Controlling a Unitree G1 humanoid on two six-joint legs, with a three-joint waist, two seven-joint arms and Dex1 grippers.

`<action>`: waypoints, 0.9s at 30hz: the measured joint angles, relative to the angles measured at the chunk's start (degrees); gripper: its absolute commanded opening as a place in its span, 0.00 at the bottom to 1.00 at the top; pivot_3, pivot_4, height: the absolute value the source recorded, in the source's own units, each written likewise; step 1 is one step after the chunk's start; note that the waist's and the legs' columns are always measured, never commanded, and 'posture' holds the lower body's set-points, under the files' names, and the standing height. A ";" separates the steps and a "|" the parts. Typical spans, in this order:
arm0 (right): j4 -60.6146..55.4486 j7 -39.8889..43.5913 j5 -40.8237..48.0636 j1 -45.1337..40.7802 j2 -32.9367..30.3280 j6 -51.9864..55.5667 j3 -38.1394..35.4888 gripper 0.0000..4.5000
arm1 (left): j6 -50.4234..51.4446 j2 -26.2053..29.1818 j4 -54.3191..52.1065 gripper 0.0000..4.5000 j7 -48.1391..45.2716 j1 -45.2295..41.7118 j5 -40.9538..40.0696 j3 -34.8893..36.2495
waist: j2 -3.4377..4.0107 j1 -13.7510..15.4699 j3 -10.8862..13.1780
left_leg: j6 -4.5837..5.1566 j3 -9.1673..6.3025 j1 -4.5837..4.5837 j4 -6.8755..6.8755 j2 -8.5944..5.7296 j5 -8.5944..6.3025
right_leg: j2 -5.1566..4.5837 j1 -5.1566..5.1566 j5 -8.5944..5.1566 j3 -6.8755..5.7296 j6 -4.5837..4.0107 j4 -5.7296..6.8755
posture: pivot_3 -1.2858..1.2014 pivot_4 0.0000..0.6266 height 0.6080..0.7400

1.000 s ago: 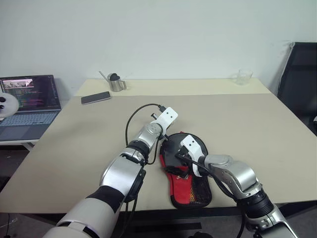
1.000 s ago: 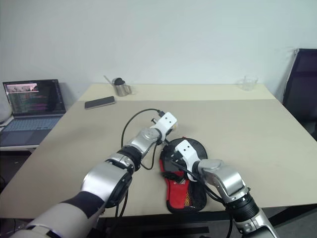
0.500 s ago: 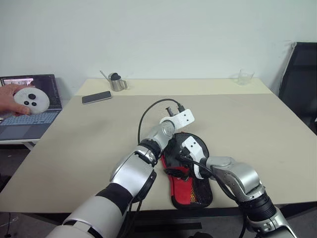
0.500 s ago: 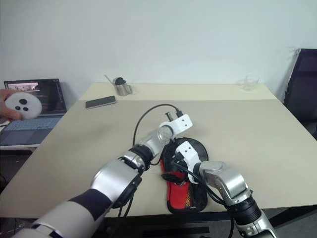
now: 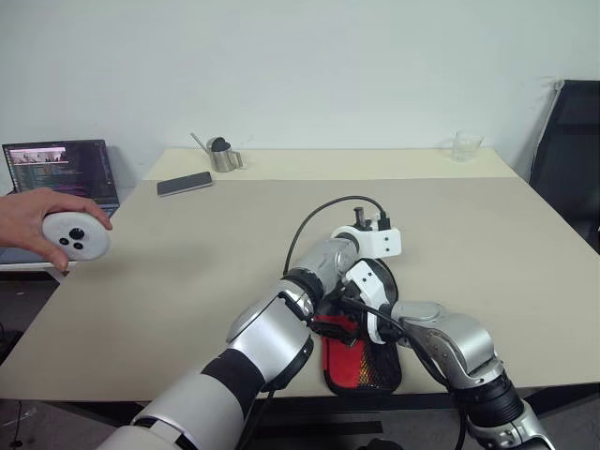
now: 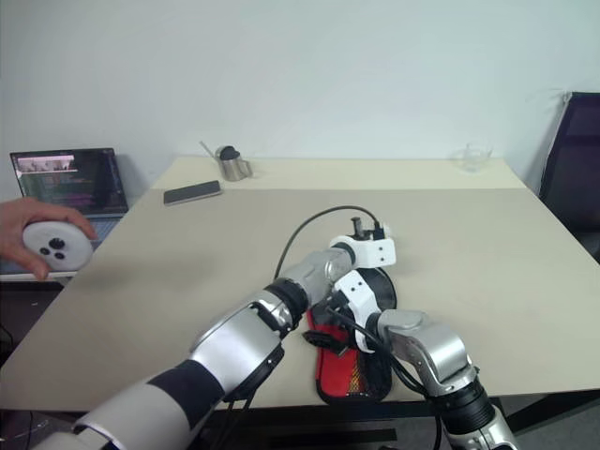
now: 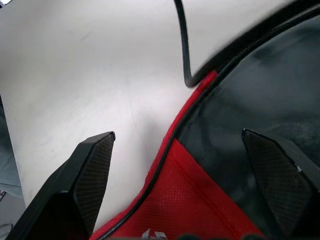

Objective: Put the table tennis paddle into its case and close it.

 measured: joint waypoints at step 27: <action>3.56 1.36 1.75 -1.82 -0.42 -0.52 1.21 1.00 | -8.43 7.13 -6.36 0.99 -19.61 4.66 -3.02 1.20 | 0.15 -0.44 -0.96 | 0.13 0.01 0.17 -0.01 0.08 -0.07 | 0.01 0.11 -0.03 0.02 0.04 0.01 | 0.52 0.24 1.00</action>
